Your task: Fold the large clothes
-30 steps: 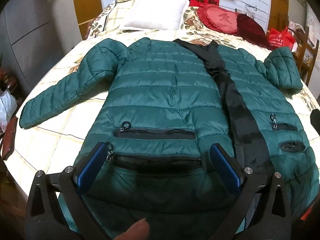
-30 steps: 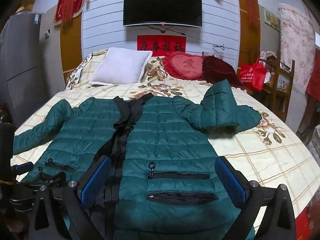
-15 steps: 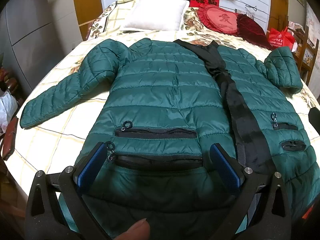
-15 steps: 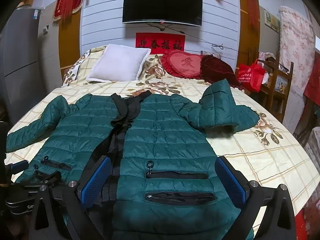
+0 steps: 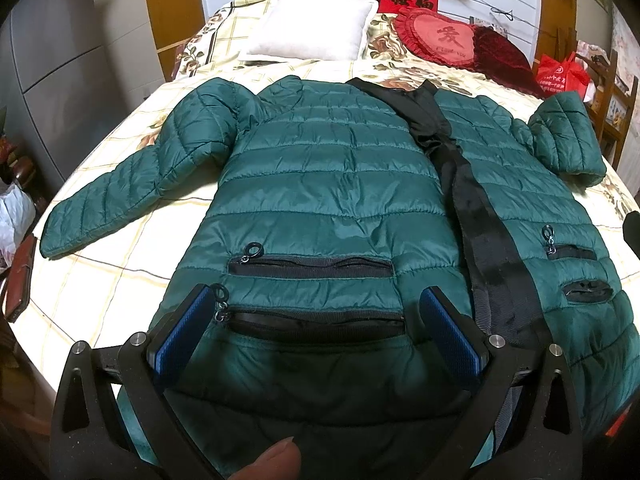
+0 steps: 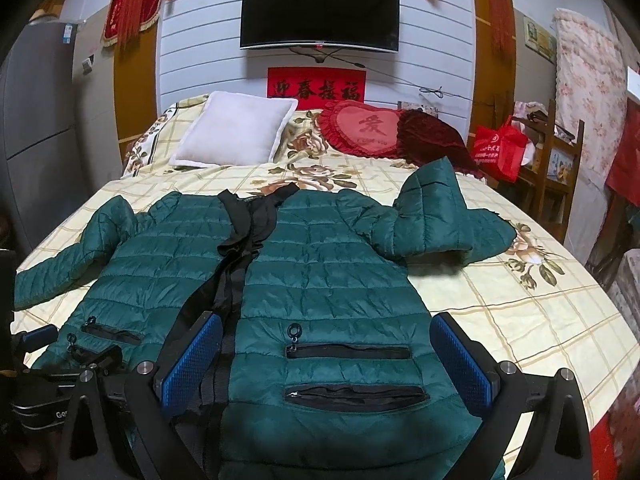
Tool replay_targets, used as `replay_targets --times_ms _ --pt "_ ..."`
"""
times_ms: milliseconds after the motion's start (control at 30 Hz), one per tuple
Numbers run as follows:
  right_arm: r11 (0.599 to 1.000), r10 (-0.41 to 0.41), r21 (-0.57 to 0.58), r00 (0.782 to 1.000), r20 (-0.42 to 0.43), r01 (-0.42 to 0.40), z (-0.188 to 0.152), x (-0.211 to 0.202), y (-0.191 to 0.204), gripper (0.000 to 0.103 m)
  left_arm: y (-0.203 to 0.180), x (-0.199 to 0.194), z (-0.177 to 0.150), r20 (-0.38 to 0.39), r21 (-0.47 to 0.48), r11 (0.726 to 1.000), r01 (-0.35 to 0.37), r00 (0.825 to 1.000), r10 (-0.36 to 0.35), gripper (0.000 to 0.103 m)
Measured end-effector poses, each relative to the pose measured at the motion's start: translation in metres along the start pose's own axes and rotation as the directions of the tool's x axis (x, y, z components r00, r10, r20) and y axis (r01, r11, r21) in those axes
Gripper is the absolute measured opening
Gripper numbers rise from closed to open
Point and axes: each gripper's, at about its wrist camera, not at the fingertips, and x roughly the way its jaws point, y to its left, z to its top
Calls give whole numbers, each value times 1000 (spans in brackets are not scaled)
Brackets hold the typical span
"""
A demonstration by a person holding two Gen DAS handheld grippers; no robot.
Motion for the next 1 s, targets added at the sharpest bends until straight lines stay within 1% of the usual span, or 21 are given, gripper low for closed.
replay_targets --times_ms 1000 --pt "1000 -7 -9 1000 7 7 -1 -2 2 103 -2 4 0 -6 -9 1000 9 1000 -9 103"
